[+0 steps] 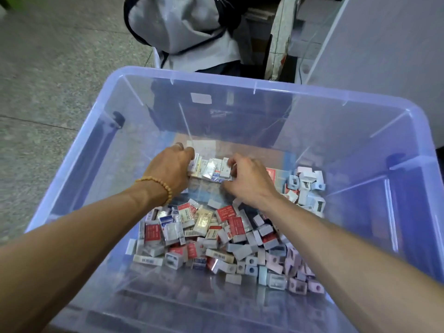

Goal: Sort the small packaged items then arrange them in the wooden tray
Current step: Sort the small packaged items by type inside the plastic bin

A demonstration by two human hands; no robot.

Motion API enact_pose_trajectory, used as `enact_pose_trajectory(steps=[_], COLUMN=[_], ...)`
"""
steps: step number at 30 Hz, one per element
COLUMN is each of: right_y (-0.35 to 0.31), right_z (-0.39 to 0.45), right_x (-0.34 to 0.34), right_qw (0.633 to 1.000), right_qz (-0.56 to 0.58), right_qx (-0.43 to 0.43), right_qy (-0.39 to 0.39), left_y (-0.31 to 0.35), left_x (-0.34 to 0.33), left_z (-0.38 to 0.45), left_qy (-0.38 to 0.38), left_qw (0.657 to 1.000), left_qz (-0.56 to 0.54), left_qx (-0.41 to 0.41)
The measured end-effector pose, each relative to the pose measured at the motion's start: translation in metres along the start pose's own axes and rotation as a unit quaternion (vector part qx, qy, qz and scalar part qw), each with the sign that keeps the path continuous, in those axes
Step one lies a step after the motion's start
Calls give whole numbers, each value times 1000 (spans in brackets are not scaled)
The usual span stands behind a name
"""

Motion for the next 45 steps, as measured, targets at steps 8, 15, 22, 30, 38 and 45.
enact_pose_trajectory(steps=[8, 15, 22, 30, 38, 45], right_y=[-23, -26, -19, -24, -38, -32], right_z=[6, 15, 13, 8, 14, 15], right_x=[-17, -17, -19, -22, -26, -10], right_qw=[991, 990, 991, 987, 987, 994], right_qz=[-57, -37, 2, 27, -23, -5], right_qx=[101, 106, 86, 94, 128, 105], right_qy=[61, 81, 103, 131, 92, 12], left_y=[-5, -2, -6, -8, -8, -6], left_x=[-5, -9, -11, -7, -12, -11], left_z=[8, 2, 6, 3, 5, 8], left_qy=[21, -2, 37, 57, 25, 27], left_qw=[999, 999, 999, 998, 997, 996], left_qz=[33, -18, -24, -29, -66, -67], left_qx=[-32, -40, -29, -21, -43, -49])
Point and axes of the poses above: each hand's wrist, its own z-axis towards the middle knuckle, its own x-axis out of the back of the hand, y = z × x, the point moved 7 cm from there along z, towards the middle knuckle, and after that the axes turned 10 degrees about -z, right-handed, at the moved point
